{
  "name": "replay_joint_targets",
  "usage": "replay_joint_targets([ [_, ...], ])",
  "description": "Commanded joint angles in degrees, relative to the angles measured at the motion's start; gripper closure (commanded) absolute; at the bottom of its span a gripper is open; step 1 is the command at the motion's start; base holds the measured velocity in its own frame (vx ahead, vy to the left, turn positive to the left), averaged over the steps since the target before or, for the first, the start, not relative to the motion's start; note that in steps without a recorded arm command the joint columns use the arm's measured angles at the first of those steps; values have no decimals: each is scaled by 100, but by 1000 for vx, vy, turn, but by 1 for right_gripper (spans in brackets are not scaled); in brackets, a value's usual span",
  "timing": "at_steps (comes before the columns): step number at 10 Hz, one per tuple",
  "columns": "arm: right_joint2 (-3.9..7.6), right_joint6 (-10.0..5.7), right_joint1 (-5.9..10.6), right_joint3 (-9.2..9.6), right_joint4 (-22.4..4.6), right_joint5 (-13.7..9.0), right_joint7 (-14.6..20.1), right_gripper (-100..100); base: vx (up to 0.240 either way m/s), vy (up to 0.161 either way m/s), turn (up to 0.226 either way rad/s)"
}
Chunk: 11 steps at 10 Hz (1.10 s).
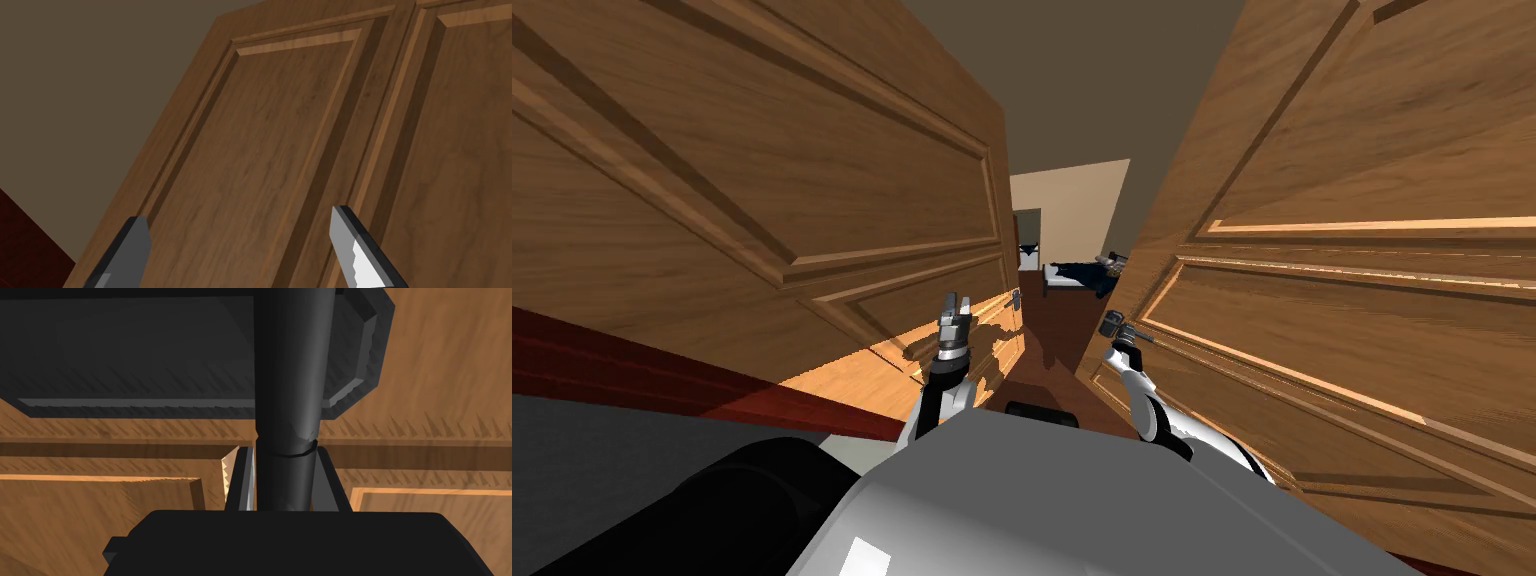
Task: Push the door open
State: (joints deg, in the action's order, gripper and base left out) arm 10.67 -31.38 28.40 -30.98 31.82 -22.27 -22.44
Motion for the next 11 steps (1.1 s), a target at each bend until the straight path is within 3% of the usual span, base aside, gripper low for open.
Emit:
replay_joint_targets([
  [1, 29, -65, 13, -44, -19, -8, -64, 100, 198, -77, -148],
  [9, -189, -142, 115, -43, -21, 5, -264, 100, 105, -28, -134],
  [11, -292, -177, 161, -43, -22, 11, -355, 100, 122, -19, -235],
])
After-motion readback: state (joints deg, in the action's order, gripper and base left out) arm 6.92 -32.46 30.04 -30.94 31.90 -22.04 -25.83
